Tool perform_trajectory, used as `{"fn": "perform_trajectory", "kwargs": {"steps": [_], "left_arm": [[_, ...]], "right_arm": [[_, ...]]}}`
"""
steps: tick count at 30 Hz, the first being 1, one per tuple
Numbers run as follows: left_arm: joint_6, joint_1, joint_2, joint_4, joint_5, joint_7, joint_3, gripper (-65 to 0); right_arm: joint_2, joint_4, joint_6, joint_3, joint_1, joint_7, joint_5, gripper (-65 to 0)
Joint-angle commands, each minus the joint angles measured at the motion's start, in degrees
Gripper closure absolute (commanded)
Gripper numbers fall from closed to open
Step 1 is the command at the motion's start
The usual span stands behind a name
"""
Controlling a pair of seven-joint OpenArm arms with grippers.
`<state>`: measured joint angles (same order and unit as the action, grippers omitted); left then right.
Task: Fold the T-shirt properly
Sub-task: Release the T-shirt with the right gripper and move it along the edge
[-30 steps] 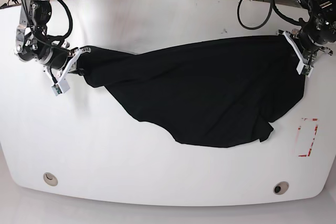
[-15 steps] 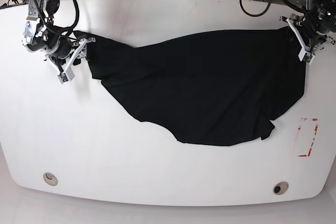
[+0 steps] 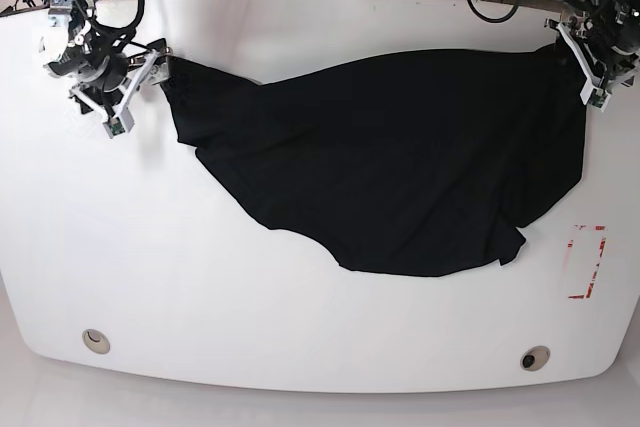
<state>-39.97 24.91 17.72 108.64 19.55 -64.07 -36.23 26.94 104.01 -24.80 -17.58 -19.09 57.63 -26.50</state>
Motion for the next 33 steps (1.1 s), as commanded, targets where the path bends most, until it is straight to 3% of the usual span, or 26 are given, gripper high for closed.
{"fn": "perform_trajectory", "kwargs": {"steps": [1, 20, 33], "left_arm": [[-0.03, 0.12, 0.86, 1.54, 0.02, 0.23, -0.80, -38.1], [-0.03, 0.91, 0.99, 10.48, 0.45, 0.08, -0.52, -37.8], [-0.03, -0.55, 1.26, 8.56, 1.25, 0.99, -0.40, -37.6]], "right_arm": [[1.56, 1.29, 1.04, -0.44, 0.65, -0.49, 0.20, -55.6], [-2.04, 0.15, 0.40, -0.56, 9.18, -1.12, -0.20, -56.8], [-5.97, 0.24, 0.49, -0.54, 15.60, -1.01, -0.76, -57.0]]}}
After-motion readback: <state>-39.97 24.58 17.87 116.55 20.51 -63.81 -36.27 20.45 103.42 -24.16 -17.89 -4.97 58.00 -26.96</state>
